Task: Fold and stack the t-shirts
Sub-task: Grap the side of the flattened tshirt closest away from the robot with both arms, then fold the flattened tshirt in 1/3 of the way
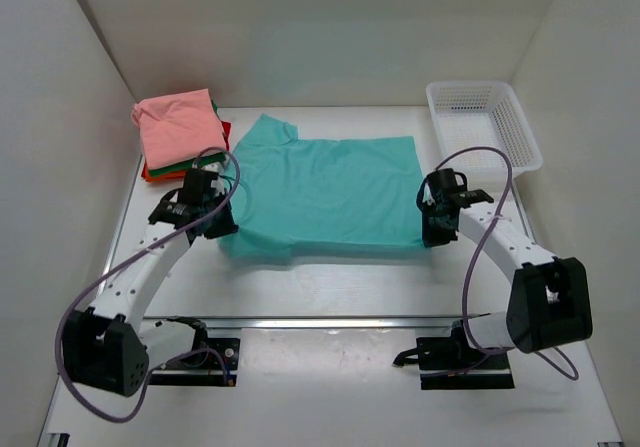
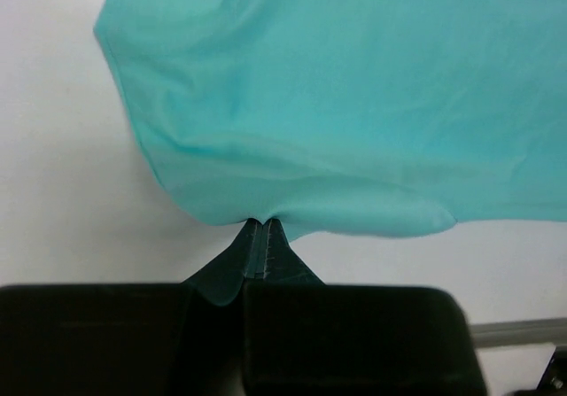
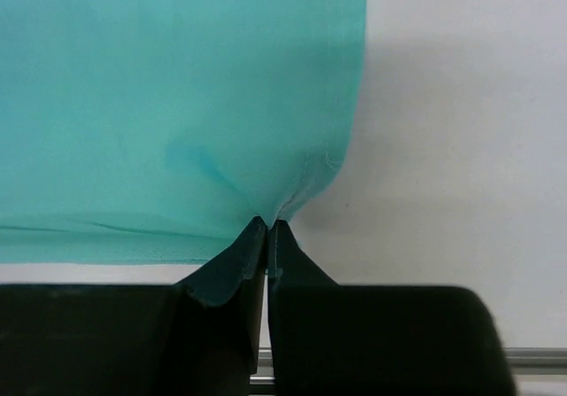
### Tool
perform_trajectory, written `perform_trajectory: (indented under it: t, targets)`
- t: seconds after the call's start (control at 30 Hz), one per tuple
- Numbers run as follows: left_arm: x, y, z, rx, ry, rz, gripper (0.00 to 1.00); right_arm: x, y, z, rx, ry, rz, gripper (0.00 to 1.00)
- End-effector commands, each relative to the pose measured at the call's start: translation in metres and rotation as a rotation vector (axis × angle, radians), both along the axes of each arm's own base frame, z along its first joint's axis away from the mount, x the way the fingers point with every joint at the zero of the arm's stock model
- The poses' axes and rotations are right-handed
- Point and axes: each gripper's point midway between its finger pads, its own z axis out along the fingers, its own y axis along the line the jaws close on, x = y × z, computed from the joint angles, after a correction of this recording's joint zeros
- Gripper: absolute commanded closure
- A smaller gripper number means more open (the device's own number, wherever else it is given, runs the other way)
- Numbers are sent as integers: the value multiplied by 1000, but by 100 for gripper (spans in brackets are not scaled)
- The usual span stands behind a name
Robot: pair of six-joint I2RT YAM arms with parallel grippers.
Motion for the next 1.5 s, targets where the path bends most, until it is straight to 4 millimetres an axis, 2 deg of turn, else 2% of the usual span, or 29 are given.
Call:
perform_trajectory:
  t: [0.0,0.07,0.13,0.17,0.27,0.3,0.43,0.47,0.5,0.57,0.6,0.67,0.7,0.73,0.8,0.87,0.9,0.97,1.0,1.07,1.1,1.23,1.3,1.37,1.43,1.47]
  targets:
    - [52,-5,36,-15,-138,-12,100,35,-2,15,-15,-55,27,100]
    - [66,-6,31,-11,-122,-14,100,45,-7,13,-23,-51,22,100]
    - [83,-7,38,-16,-150,-3,100,56,-8,10,-38,-37,28,100]
    - [86,-6,30,-9,-129,-4,100,59,-11,7,-37,-36,22,100]
    - [102,-7,27,-1,-129,-3,100,81,-12,9,-39,-52,24,100]
    - [106,-6,17,8,-110,1,100,92,-13,10,-38,-59,21,100]
    - [126,-1,7,16,-106,23,100,131,-11,16,-51,-88,25,100]
    - [131,1,-2,21,-84,28,100,142,-11,19,-63,-97,23,98]
    - [133,5,-6,40,-75,46,100,145,-11,16,-64,-86,20,92]
    - [141,10,-6,48,-76,60,96,158,-12,23,-91,-103,8,59]
    - [144,16,-6,54,-83,82,83,164,-14,24,-110,-105,0,52]
    - [145,23,-7,52,-107,114,63,170,-12,32,-128,-134,-3,38]
    - [147,26,-1,49,-132,122,66,172,-12,35,-138,-150,-6,35]
    - [145,26,2,42,-150,129,66,173,-11,39,-137,-163,1,34]
    - [141,28,1,44,-158,127,57,171,-9,40,-137,-175,5,35]
    - [138,20,2,37,-171,91,55,165,-3,41,-125,-189,13,38]
    - [133,17,-5,38,-153,69,56,165,7,36,-104,-191,31,44]
    - [130,1,-14,24,-138,22,61,162,19,31,-69,-200,57,47]
    - [128,-3,-24,28,-112,14,63,164,29,32,-42,-217,72,47]
    - [128,-15,-42,67,-88,-10,70,162,45,18,-6,-206,89,46]
    - [126,-14,-56,85,-57,-1,70,166,56,18,12,-219,104,46]
    - [113,-26,-102,133,59,-17,72,155,82,-12,23,-149,136,46]
    - [103,-31,-113,141,115,-40,76,139,80,-31,21,-86,126,45]
    - [79,-38,-128,153,207,-104,77,117,78,-40,28,-50,121,45]
    - [56,-41,-132,172,273,-142,82,89,74,-52,50,-11,124,44]
    - [49,-45,-129,171,278,-155,83,84,72,-53,67,-7,102,44]
